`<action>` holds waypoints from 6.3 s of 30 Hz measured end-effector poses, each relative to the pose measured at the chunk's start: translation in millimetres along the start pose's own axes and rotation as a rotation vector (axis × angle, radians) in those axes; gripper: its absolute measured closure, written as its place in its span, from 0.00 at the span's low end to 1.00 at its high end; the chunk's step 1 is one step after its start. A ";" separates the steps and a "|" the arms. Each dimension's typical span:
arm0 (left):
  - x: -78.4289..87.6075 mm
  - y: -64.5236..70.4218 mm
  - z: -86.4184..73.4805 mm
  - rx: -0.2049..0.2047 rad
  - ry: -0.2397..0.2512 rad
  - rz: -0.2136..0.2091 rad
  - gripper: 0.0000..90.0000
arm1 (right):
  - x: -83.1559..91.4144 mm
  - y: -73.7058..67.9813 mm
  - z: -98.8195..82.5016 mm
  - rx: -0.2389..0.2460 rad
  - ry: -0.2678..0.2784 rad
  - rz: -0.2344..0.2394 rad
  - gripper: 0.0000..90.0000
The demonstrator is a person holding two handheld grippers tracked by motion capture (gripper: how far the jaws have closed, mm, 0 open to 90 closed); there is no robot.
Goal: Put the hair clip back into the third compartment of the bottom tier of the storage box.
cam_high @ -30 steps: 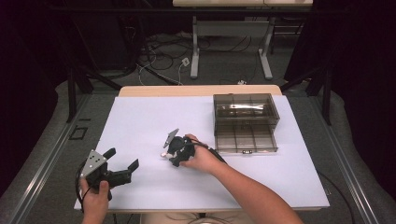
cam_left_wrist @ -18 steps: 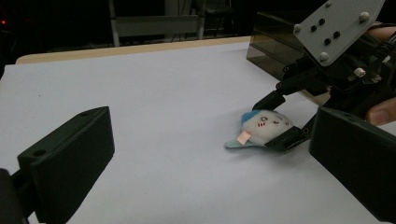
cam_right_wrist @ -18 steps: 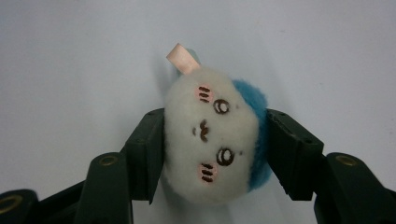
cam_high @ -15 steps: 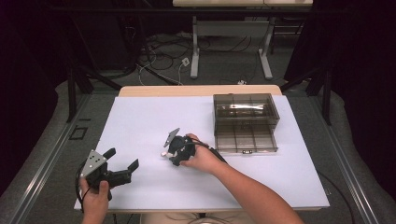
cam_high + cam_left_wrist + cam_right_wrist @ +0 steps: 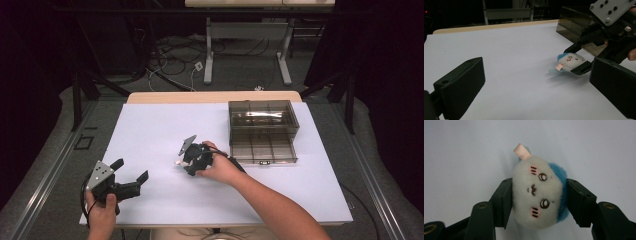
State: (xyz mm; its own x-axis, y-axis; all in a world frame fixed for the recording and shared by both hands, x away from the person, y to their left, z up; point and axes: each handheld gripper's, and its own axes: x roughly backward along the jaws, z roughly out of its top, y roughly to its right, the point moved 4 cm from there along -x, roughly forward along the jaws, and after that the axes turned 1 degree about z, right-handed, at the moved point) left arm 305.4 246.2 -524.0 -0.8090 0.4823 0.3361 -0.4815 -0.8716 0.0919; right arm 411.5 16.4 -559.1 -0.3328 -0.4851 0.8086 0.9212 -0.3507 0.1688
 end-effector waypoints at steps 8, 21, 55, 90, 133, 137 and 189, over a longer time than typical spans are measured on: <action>-0.1 -0.1 -0.1 -0.001 -0.002 0.001 0.00 | 9.0 6.4 -5.7 -0.005 0.003 -0.005 0.48; -0.8 0.5 -0.6 0.007 -0.003 -0.001 0.00 | 29.5 22.8 -17.5 -0.033 0.029 -0.028 0.48; -2.6 0.7 -1.7 0.012 -0.012 0.001 0.00 | 86.8 69.0 -82.6 -0.154 0.058 -0.137 0.48; -3.8 0.5 -2.4 0.004 -0.019 0.007 0.00 | 125.1 94.4 -140.2 -0.212 0.051 -0.227 0.48; -6.8 2.4 -3.6 0.015 -0.024 0.010 0.01 | 153.2 116.8 -201.2 -0.276 -0.039 -0.307 0.48; -6.7 2.5 -3.5 0.016 -0.024 0.010 0.00 | 154.1 118.3 -206.2 -0.280 -0.041 -0.313 0.48; -9.4 2.3 -4.0 0.015 -0.034 0.011 0.00 | 149.3 126.6 -221.3 -0.335 -0.071 -0.357 0.38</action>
State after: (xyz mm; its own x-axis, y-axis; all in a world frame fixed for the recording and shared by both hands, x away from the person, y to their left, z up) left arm 310.5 240.0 -530.6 -0.8021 0.4697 0.3689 -0.4675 -0.8781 0.1018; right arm 433.9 -277.7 -541.7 -0.5910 -0.2363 0.7713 0.6328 -0.7288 0.2616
